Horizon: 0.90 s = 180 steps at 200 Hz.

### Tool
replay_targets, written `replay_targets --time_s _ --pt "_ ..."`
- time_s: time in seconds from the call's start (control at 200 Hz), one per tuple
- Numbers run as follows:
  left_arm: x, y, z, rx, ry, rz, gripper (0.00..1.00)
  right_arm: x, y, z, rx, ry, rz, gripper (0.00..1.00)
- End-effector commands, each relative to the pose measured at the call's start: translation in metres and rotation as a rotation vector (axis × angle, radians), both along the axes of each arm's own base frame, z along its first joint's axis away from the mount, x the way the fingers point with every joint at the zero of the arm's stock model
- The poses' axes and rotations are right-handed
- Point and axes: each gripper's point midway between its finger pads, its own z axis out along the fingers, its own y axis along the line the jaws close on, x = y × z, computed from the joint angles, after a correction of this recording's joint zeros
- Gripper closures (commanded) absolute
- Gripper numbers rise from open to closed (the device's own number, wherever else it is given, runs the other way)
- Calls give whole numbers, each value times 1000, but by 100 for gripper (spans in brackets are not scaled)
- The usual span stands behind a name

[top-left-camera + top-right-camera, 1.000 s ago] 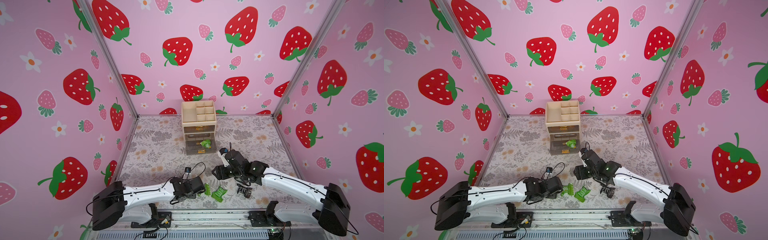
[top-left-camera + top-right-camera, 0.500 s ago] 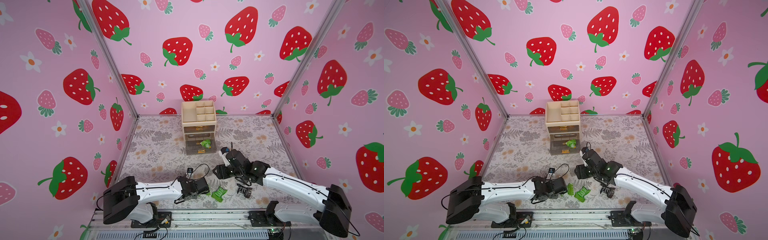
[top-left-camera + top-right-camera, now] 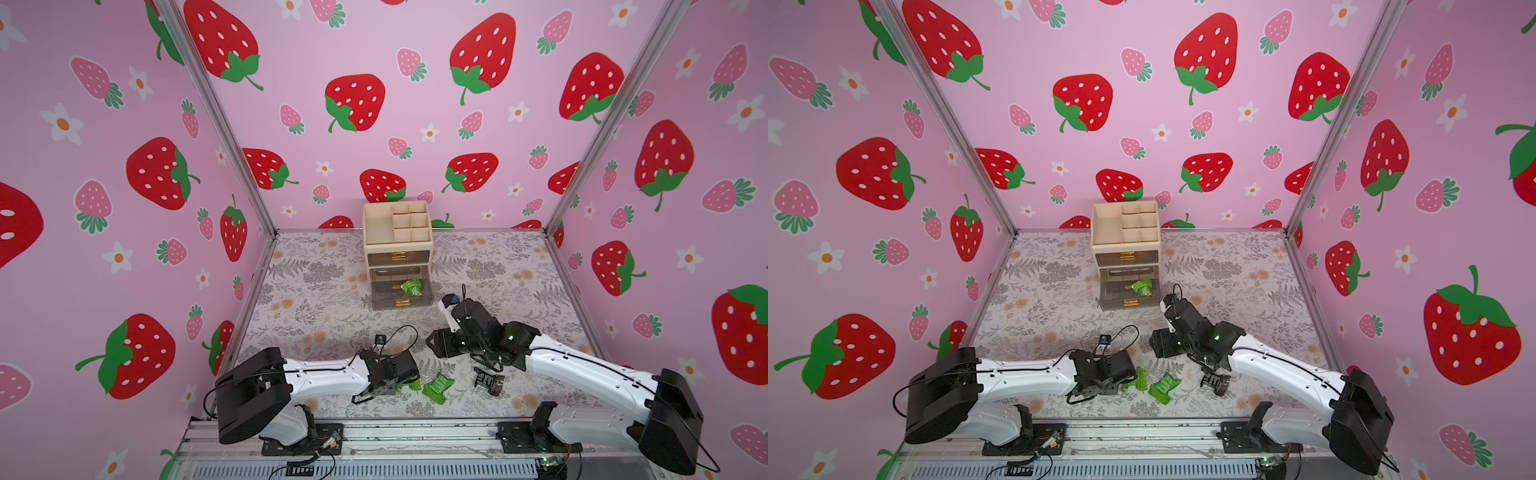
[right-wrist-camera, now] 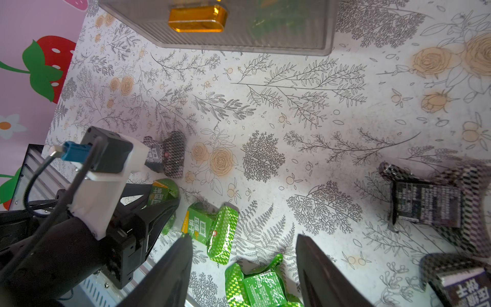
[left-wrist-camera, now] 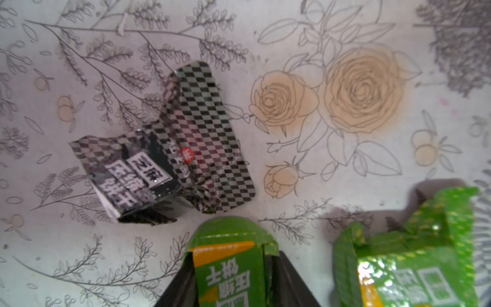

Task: Place the cookies into the drawer by color
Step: Pick up the cookie at the center of the board.

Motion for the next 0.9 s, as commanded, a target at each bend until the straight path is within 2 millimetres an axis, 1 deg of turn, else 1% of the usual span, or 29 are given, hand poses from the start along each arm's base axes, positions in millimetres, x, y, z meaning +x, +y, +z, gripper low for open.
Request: replay_targets --time_s 0.0,0.055,0.15,0.305,0.41,0.535,0.615,0.71,0.825,0.895 --pt "-1 -2 0 1 18 -13 63 -1 -1 1 -7 -10 4 33" --pt "-1 -4 3 -12 14 -16 66 -1 -1 2 -4 -11 4 33" --pt "3 -3 16 -23 -16 -19 66 1 -1 5 2 -27 5 33" --pt "15 -7 46 -71 -82 -30 66 5 1 9 14 -49 7 33" --pt "28 -11 72 -112 -131 -43 67 10 0 22 50 -92 -4 33" --pt "46 -16 105 -164 -184 -50 68 20 -9 43 125 -181 -51 32" --pt "62 -17 130 -185 -224 -42 68 27 -18 51 164 -213 -85 32" --pt "81 -19 159 -201 -265 -46 69 35 -23 55 186 -207 -95 32" --pt "104 -25 192 -215 -310 -55 69 44 -19 54 182 -183 -73 32" --pt "123 -24 206 -213 -329 -43 69 49 -14 56 189 -175 -54 32"
